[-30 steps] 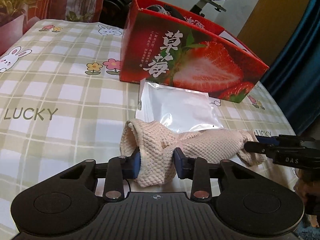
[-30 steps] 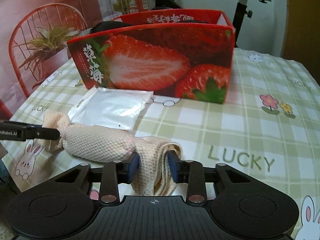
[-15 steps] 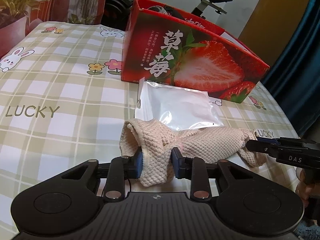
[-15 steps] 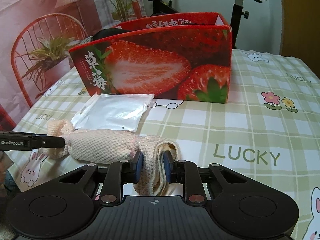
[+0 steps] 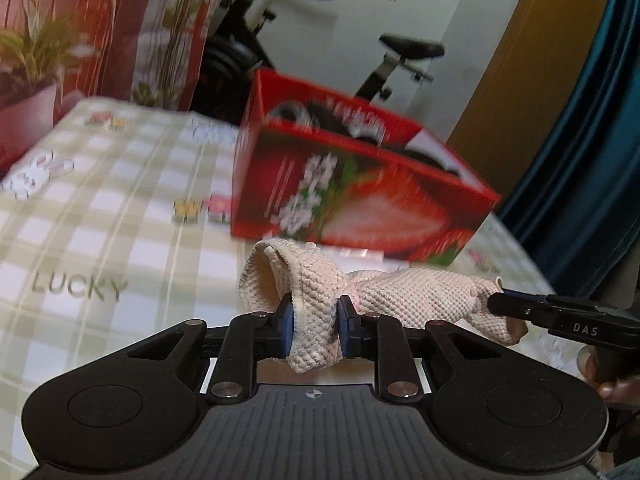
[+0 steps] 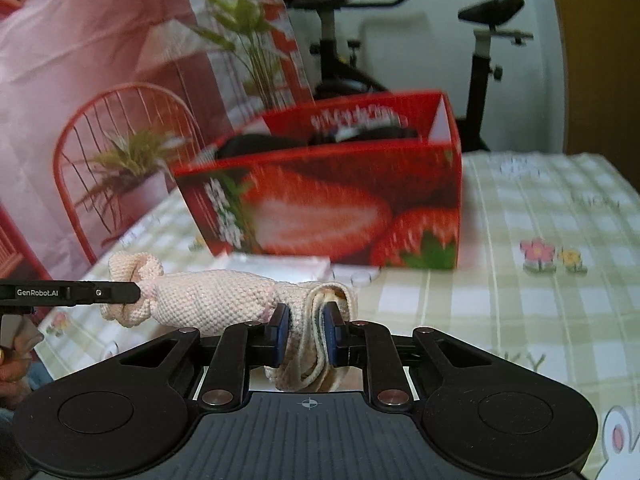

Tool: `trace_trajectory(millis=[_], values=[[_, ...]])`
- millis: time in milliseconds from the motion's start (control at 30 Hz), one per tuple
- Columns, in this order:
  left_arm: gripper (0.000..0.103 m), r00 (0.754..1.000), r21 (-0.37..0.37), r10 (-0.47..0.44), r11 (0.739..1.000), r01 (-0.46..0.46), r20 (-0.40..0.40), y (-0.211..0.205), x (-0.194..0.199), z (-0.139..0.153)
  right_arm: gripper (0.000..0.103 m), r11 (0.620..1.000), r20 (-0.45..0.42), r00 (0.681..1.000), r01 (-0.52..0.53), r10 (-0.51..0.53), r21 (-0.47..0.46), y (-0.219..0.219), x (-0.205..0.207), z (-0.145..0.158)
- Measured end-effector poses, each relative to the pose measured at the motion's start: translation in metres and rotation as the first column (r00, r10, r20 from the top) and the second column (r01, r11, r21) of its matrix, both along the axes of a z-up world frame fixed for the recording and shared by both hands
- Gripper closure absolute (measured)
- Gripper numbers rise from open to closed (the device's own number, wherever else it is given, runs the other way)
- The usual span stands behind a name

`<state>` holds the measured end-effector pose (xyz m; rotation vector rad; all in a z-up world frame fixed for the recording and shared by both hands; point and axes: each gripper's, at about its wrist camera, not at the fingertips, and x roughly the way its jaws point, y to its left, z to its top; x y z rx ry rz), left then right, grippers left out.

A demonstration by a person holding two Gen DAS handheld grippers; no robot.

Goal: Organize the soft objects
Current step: 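Lift the beige towel with both grippers and carry it over the box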

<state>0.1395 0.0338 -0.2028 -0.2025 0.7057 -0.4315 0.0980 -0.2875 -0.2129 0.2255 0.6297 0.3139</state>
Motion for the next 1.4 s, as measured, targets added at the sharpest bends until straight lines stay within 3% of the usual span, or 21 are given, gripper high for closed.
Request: trace_trajectory(millis=[267, 467, 700, 1000, 1200, 1400], values=[[0.08, 0.992, -0.02, -0.011, 1.0, 0.013, 0.126, -0.005, 0.01, 0.051, 0.086, 1.0, 0.117, 0.993, 0.008, -0.01, 0.025, -0.01, 0.014, 0.048], [0.08, 0.978, -0.012, -0.009, 1.0, 0.012, 0.208, -0.024, 0.04, 0.088, 0.086, 0.999, 0.187, 0.982, 0.034, -0.035, 0.009, -0.017, 0.04, 0.078], [0.08, 0.966, 0.005, 0.007, 1.0, -0.009, 0.26, -0.046, 0.086, 0.11, 0.086, 0.997, 0.234, 0.969, 0.082, -0.078, -0.005, -0.029, 0.09, 0.102], [0.08, 0.974, 0.073, 0.002, 0.997, -0.019, 0.225, -0.072, 0.164, 0.1, 0.086, 0.988, 0.196, 0.971, 0.146, -0.134, -0.047, -0.042, 0.175, 0.096], [0.08, 0.991, 0.097, 0.015, 0.995, -0.028, 0.132, -0.076, 0.209, 0.072, 0.086, 0.981, 0.14, 0.982, 0.145, -0.127, -0.127, -0.033, 0.216, 0.072], [0.08, 0.998, 0.134, -0.052, 0.99, 0.049, 0.024, -0.08, 0.229, 0.047, 0.085, 0.972, 0.058, 0.992, 0.119, -0.109, -0.203, -0.022, 0.241, 0.045]])
